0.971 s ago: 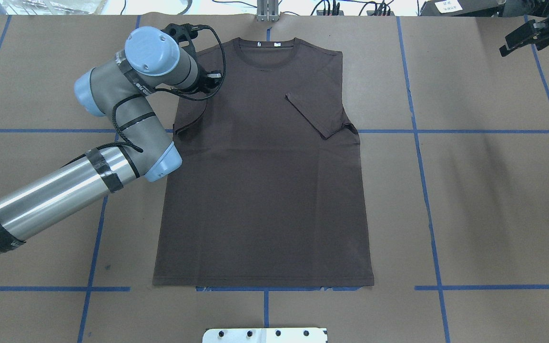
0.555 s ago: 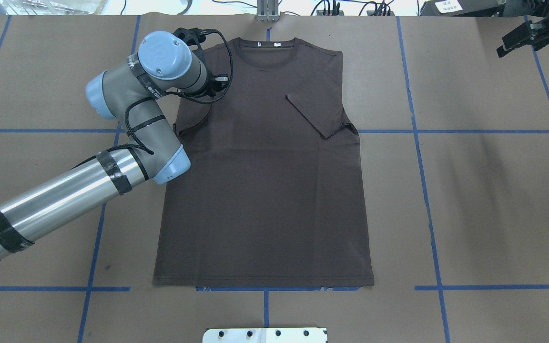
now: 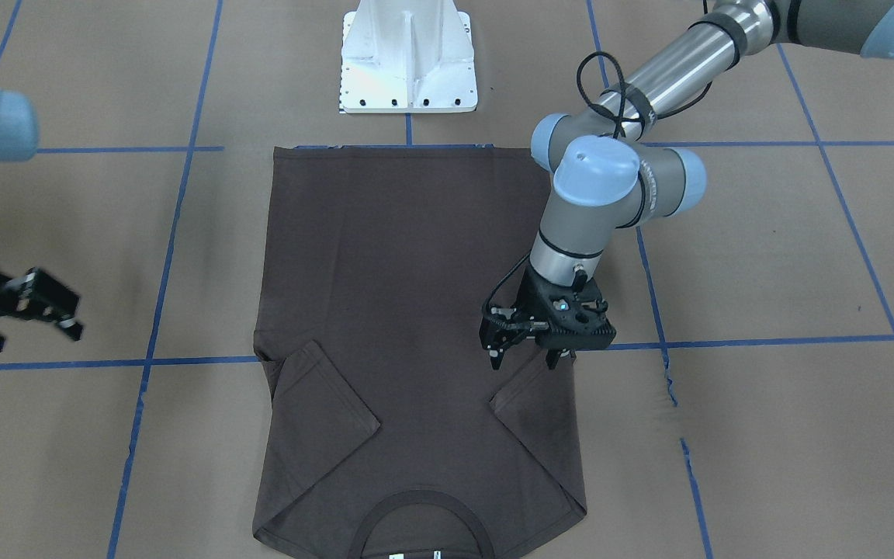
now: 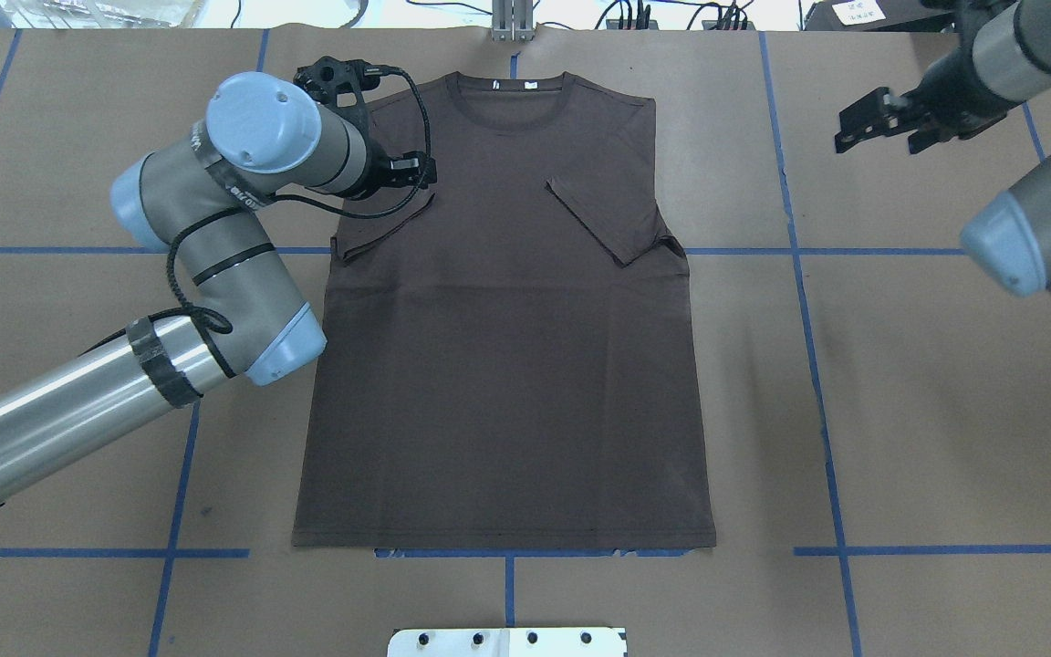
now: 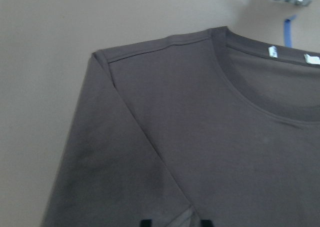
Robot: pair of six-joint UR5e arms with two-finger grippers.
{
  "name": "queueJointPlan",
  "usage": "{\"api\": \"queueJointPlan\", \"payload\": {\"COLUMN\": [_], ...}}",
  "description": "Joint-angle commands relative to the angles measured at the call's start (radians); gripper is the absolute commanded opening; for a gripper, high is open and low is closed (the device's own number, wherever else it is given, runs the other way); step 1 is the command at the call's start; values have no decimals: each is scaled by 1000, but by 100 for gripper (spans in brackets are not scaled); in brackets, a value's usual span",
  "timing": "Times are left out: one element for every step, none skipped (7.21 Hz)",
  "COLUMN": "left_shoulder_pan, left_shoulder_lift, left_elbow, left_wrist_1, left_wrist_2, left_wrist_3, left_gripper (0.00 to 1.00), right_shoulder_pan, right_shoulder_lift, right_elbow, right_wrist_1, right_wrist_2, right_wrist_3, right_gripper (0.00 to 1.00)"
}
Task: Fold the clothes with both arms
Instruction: 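Move both grippers to the shirt hem corners nearest the robot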
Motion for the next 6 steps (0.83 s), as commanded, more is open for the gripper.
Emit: {"api": "queueJointPlan", "payload": {"left_shoulder_pan": [45,85,140,203,266,353], "left_shoulder_lift": [136,223,335,421,484,556], "left_elbow": [-215,-330,-445,-527,-582,-628], "left_wrist_1": [33,35,36,38,38,38], "left_wrist_2": [-1,1,7,28,63,108], "left_wrist_3": [0,-14,-23,-59,-123,-208], "left_gripper": [100,100,100,100,100,100], "right_shoulder_pan": [-276,-431,-606,-735,-808,-839], "right_shoulder_lift": [-119,-160,-197,-213,-223,-236], "right_elbow": [272,346,399,429,439,441], "right_wrist_1": [-1,-1,-1,-1,-3,-1], "right_wrist_2": [-201,-341,-497,-609,-659,-690], "right_wrist_3": [348,503,628,714,765,771], "right_gripper": [100,100,100,99,97,96]}}
